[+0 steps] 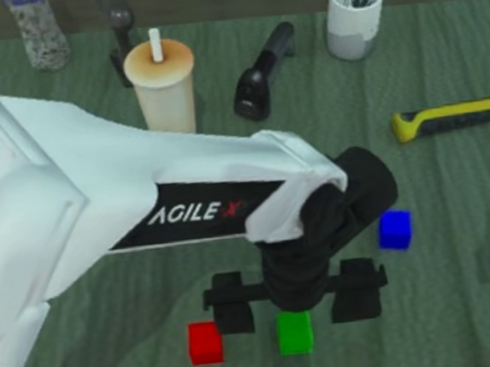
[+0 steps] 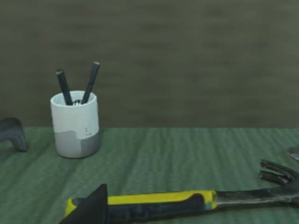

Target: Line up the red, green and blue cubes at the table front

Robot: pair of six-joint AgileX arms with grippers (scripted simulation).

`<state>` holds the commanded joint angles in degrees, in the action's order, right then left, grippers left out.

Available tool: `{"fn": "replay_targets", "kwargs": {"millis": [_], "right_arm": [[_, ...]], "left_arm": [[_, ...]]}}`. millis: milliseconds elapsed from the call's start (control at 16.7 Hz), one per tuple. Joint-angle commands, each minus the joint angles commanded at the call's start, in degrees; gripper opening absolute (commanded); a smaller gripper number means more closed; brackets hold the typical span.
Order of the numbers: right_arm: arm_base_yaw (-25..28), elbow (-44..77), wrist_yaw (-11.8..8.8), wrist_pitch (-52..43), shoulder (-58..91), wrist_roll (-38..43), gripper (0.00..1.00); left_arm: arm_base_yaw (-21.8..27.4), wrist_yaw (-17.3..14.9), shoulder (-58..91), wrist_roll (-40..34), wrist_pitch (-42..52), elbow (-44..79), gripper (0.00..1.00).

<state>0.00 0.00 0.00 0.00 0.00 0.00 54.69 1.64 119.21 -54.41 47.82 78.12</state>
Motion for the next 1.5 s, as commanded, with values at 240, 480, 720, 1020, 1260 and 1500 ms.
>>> {"fn": "replay_targets", "kwargs": {"millis": [240, 480, 720, 1020, 1260, 1500], "right_arm": [[0.0, 0.0, 0.0, 0.0, 0.0, 0.0, 1.00], [0.0, 0.0, 0.0, 0.0, 0.0, 0.0, 1.00], [0.0, 0.0, 0.0, 0.0, 0.0, 0.0, 1.00], [0.0, 0.0, 0.0, 0.0, 0.0, 0.0, 1.00], [0.6, 1.7, 0.0, -1.2, 1.7, 0.7, 1.00], [3.4, 11.1, -0.1, -7.3, 12.1, 4.6, 1.00]], "left_arm": [[0.0, 0.0, 0.0, 0.0, 0.0, 0.0, 1.00], [0.0, 0.0, -0.8, -0.1, 2.4, 1.8, 1.00], [-0.4, 0.0, -4.0, -0.4, 11.3, 6.7, 1.00], [-0.8, 0.0, -5.6, -0.5, 14.2, 8.6, 1.00], [-1.7, 0.1, -7.1, -0.3, 13.0, 6.8, 1.00], [-7.8, 0.4, -17.9, 1.6, 6.8, -2.3, 1.00]]}}
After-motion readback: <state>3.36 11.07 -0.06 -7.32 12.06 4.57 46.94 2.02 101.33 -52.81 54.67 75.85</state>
